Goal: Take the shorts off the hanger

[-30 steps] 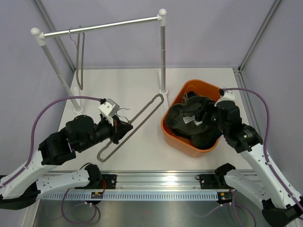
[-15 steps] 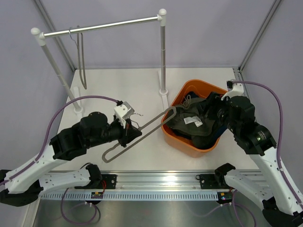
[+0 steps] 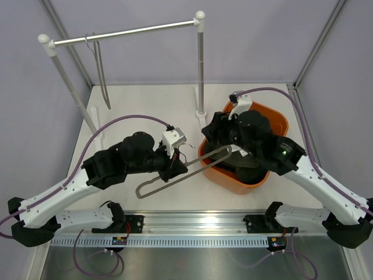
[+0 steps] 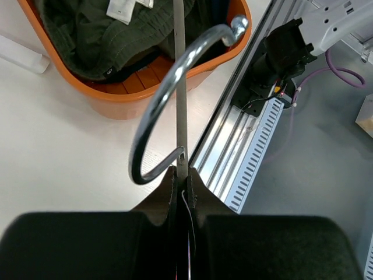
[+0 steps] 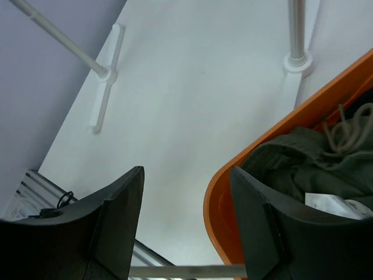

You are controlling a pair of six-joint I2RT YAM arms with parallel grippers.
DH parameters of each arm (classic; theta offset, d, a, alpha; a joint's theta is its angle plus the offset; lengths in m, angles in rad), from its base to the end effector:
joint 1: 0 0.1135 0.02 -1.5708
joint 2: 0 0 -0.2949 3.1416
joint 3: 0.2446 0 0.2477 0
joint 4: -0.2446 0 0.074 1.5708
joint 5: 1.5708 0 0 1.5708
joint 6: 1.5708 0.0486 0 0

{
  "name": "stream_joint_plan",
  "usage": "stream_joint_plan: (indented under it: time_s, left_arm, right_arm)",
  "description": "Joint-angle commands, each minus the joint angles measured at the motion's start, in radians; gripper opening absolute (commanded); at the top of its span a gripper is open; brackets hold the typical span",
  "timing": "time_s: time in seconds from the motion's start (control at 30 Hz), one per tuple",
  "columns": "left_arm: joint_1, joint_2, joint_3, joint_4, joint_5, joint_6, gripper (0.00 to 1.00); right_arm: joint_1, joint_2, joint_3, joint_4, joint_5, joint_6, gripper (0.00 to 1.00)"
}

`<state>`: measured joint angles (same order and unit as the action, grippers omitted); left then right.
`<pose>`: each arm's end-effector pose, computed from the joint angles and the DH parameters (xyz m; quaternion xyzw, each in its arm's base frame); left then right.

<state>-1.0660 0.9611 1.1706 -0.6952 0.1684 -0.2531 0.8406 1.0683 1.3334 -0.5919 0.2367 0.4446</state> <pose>0.0807 -0.1628 0.4070 0.3773 0.7667 -0.3722 0.3625 0.1479 0.1481 0.4539 -0.0913 0.8048 0.2699 0.5207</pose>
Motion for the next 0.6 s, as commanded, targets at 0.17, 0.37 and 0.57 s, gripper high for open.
stream_joint_plan:
  time_s: [0.17, 0.37, 0.57]
  left_arm:
    - [-0.005, -0.091, 0.175, 0.092, -0.053, 0.023, 0.00]
    - [-0.005, -0.159, 0.158, 0.126, -0.107, 0.015, 0.00]
    - [-0.005, -0.269, 0.084, 0.235, -0.144, -0.002, 0.00]
  right_arm:
    - [0.135, 0.035, -0.190, 0.130, 0.134, 0.069, 0.67]
    - [0.152, 0.016, -0.181, 0.112, 0.177, 0.063, 0.67]
    - [0.161, 0.047, -0.168, 0.096, 0.164, 0.055, 0.66]
